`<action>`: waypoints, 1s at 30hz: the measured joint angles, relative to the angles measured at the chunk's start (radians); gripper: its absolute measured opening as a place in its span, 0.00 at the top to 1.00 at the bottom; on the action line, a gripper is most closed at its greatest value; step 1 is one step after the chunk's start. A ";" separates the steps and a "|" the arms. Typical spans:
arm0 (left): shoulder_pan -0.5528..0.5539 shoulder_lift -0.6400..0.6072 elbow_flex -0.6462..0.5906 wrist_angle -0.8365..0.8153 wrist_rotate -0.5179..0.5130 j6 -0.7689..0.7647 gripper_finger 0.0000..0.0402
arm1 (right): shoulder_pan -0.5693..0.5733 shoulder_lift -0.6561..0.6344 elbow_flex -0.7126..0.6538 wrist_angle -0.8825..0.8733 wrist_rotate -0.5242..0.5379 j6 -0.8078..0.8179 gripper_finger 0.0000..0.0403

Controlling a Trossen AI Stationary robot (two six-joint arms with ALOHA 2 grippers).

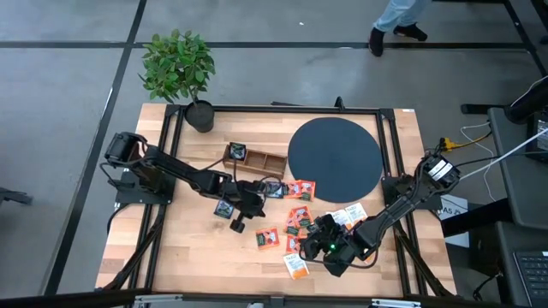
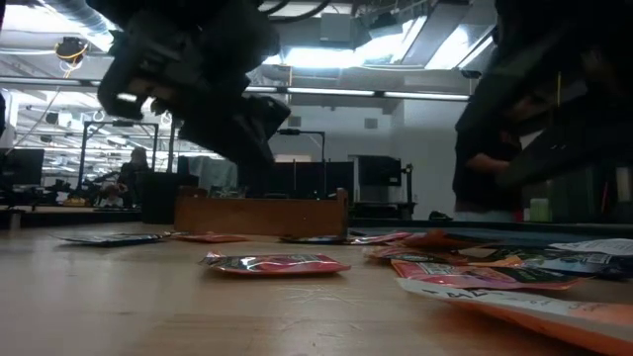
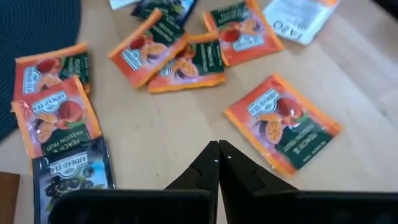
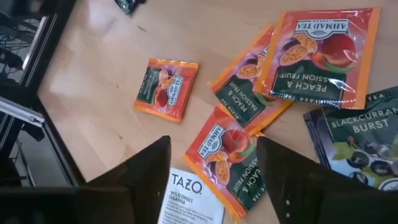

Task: Pick & Place Tea
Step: Put the orange tea bag into the middle section of the wooden organizer

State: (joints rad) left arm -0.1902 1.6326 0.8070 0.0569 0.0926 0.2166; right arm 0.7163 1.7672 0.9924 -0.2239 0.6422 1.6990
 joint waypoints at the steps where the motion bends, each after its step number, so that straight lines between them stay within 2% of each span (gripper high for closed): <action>1: -0.002 0.007 0.000 0.003 -0.008 0.009 0.99 | 0.000 0.000 0.000 0.001 0.001 -0.001 0.39; 4: -0.006 0.028 0.000 0.015 -0.011 0.014 0.99 | -0.003 0.006 0.000 0.005 0.004 0.009 0.37; 7: -0.006 0.042 0.000 0.035 -0.012 0.015 0.99 | -0.005 0.030 0.000 0.008 0.015 0.105 0.37; 14: -0.006 0.048 0.000 0.038 -0.012 0.041 0.99 | -0.005 0.105 0.000 0.006 0.106 0.253 0.37; 20: -0.006 0.048 0.000 0.037 -0.012 0.041 1.00 | -0.011 0.155 0.000 0.031 0.104 0.321 0.37; 25: -0.006 0.048 0.000 0.037 -0.012 0.041 0.99 | -0.013 0.185 0.000 0.034 0.177 0.372 0.37; 30: -0.006 0.048 0.000 0.037 -0.012 0.041 1.00 | -0.013 0.187 0.000 0.029 0.203 0.389 0.37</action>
State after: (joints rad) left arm -0.1959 1.6802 0.8066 0.0940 0.0807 0.2571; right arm 0.7033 1.9541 0.9924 -0.1947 0.8455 2.0875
